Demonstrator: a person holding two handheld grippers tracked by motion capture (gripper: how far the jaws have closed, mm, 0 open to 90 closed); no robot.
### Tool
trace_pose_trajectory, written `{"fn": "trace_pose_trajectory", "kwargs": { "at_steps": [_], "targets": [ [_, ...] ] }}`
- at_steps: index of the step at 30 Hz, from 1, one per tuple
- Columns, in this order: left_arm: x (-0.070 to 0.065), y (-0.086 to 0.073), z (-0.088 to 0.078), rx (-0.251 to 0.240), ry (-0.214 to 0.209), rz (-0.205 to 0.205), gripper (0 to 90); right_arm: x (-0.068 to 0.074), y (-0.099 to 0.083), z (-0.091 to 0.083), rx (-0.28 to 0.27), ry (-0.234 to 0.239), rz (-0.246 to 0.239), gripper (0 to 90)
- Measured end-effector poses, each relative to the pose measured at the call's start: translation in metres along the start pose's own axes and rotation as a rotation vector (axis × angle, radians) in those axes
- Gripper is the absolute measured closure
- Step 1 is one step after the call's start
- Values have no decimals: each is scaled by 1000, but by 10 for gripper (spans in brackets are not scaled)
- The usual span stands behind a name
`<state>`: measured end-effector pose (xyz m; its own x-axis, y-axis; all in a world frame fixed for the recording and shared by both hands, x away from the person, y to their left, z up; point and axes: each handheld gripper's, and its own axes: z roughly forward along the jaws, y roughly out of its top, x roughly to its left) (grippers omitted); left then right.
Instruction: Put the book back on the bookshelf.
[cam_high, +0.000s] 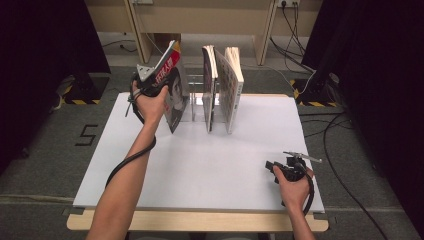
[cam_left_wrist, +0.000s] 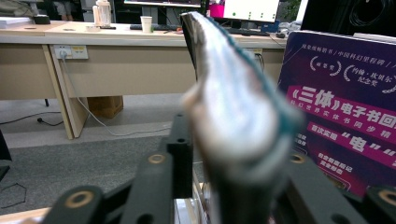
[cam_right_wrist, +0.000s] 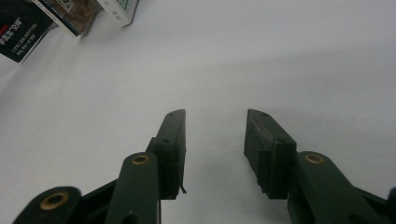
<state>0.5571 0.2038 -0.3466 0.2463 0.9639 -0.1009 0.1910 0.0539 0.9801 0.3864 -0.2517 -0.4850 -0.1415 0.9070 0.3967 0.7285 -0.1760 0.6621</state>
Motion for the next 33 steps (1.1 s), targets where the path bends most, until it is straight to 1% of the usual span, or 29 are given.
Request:
{"fn": "trace_pose_trajectory", "kwargs": {
  "at_steps": [1, 2, 5, 9, 12, 14, 15, 16, 17, 19, 20, 23, 26, 28, 29, 30, 31, 33],
  "targets": [
    [1, 0, -1, 0, -7, -16, 625, 0, 0, 0, 1, -1, 5, 590],
    [1, 0, -2, 1, -10, -23, 603, 0, 0, 0, 1, 0, 5, 590],
    [2, -2, -4, 9, -18, -54, 548, 0, 0, 0, -1, -4, -7, 590],
    [1, -3, -8, 19, -33, -60, 514, 0, 0, -1, -5, -3, -4, 590],
    [2, -5, -13, 20, -33, -83, 480, 0, 0, -1, -5, -4, -2, 590],
    [2, -5, -14, 19, -35, -87, 474, 1, 0, -1, -3, -3, -6, 590],
    [3, -5, -18, 20, -40, -95, 470, 1, 0, -1, -3, -3, -1, 590],
    [3, -5, -18, 20, -40, -95, 469, 1, 0, -1, -6, -7, -17, 590],
    [3, -5, -21, 20, -43, -93, 467, 1, 0, -1, -6, -9, -19, 590],
    [5, -4, -26, 14, -38, -94, 459, 1, 0, -1, -5, -8, -17, 590],
    [6, -4, -28, 13, -38, -97, 453, 2, 0, -1, -2, -4, -5, 590],
    [8, -4, -33, 23, -46, -97, 439, 3, 0, -1, -2, -2, -13, 590],
    [10, -4, -38, 37, -57, -110, 425, 3, 0, 0, -1, -4, -13, 590],
    [10, -4, -40, 36, -58, -106, 417, 4, 0, 0, 1, -5, -6, 590],
    [11, -5, -44, 38, -59, -99, 416, 4, 0, -1, 2, -4, -6, 590],
    [11, -5, -44, 38, -59, -99, 414, 4, 0, -1, 3, -4, -6, 590],
    [12, -5, -47, 45, -71, -100, 413, 4, 0, -1, 0, -6, -7, 590],
    [12, -5, -50, 51, -70, -92, 410, 4, 0, -1, -4, -8, -15, 590]
  ]
}}
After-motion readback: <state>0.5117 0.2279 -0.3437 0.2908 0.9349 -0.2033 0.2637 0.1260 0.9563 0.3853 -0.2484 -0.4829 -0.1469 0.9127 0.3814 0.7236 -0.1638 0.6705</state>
